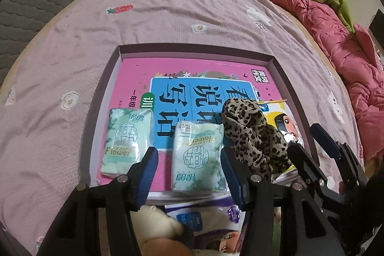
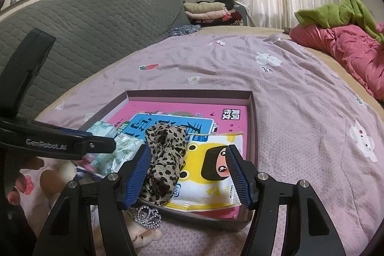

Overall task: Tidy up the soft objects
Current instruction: 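Open both tools and move them back toward the pile of soft items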

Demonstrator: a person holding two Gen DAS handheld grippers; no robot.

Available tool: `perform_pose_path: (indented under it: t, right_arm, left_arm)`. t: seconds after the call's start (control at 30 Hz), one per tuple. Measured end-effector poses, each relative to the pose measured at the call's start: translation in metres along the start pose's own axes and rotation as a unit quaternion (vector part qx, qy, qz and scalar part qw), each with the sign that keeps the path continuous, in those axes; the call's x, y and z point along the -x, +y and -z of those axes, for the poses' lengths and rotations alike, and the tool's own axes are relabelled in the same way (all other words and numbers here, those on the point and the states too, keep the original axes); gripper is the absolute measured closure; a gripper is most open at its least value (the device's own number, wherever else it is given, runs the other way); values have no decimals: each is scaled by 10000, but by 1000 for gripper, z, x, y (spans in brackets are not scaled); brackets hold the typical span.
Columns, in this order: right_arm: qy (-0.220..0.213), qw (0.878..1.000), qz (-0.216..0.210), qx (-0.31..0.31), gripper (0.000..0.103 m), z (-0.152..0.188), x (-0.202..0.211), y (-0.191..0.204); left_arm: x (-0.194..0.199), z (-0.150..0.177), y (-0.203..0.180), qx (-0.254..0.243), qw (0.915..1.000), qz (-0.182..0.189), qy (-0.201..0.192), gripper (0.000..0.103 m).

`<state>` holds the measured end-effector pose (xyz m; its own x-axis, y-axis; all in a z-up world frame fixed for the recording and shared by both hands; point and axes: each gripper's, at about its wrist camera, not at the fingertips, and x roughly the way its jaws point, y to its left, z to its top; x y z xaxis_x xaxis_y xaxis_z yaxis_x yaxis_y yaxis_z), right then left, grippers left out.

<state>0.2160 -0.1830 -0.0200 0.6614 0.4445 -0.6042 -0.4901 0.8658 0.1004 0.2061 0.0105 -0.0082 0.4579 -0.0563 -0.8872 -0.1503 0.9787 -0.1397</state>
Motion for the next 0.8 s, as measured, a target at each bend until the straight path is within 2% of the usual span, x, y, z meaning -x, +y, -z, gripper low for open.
perform_pose_path:
  t: [0.1,0.17,0.33,0.5,0.8]
  right_arm:
    - [-66,10000,4,52,36,0,4,1]
    - [-99,9999,48,116,29,0,7,2]
    - [-250,9996,87,137,29,1,19,1]
    - [-310,9993,103,172,28,4,27,-1]
    - [-438,9989,94,111,28,9,42,-4]
  left_arm:
    - [9,1,3,47,9999,26,-106,49]
    - [15,2,5,70,9998,25,-174,49]
    - [24,5,8,114,9995,28,-297,49]
    - [33,10,6,146,9989,68,-438,38]
    - [47,22,14,203,9982,-46,-562,38]
